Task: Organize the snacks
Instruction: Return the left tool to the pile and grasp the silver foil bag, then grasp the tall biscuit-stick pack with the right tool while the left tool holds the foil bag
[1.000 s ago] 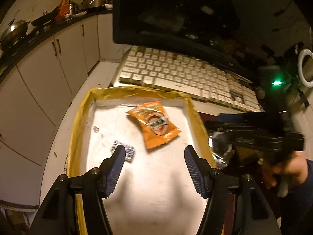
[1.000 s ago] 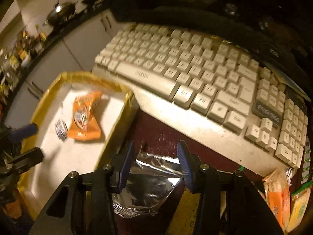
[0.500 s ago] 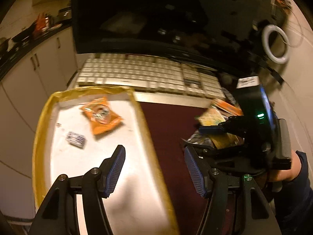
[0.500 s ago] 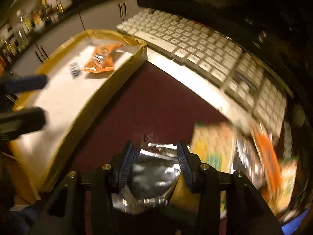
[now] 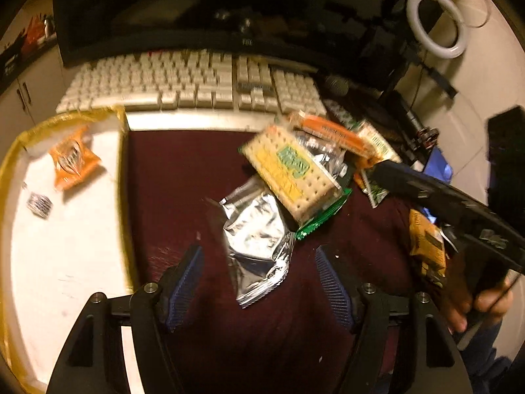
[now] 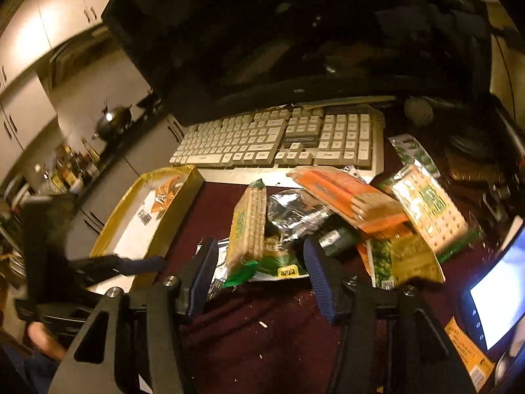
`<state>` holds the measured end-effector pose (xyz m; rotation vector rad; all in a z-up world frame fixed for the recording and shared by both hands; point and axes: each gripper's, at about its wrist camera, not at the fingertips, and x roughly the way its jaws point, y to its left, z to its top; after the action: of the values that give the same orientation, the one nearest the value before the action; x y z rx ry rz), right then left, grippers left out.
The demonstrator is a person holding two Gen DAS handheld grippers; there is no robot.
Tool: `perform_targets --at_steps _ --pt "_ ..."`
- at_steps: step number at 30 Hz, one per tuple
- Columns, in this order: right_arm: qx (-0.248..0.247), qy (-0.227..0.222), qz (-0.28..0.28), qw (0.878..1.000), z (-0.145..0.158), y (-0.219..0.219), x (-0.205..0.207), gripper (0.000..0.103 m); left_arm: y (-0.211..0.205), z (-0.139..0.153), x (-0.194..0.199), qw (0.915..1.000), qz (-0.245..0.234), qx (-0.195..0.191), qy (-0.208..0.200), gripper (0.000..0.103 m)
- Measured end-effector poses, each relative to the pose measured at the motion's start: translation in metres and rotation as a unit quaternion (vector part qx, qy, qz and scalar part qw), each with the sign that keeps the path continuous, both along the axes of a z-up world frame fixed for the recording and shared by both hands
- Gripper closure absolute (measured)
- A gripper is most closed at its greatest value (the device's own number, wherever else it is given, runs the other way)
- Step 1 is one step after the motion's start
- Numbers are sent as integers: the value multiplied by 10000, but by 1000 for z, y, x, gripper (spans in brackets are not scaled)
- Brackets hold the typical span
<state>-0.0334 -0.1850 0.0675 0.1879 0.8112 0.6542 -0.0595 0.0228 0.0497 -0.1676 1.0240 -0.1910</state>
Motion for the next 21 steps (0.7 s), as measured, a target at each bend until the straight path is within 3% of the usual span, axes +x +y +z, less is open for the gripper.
perform_targets --at_steps 3,8,12,15,21 --pt "15 -76 -8 10000 0 -5 -3 50 -6 -14 10 9996 130 -88 235 30" --pt "-17 -130 83 9999 -1 2 -3 49 -10 -32 23 9992 310 73 247 30" --pt "-133 -143 97 9998 1 9 -2 48 -12 -35 25 9991 321 283 -39 30" --pt "-321 -141 143 9993 2 22 1 48 -10 -36 21 9985 352 325 -249 36" --pt "-748 112 260 9968 -8 59 27 47 -12 -38 13 9953 501 565 -611 37"
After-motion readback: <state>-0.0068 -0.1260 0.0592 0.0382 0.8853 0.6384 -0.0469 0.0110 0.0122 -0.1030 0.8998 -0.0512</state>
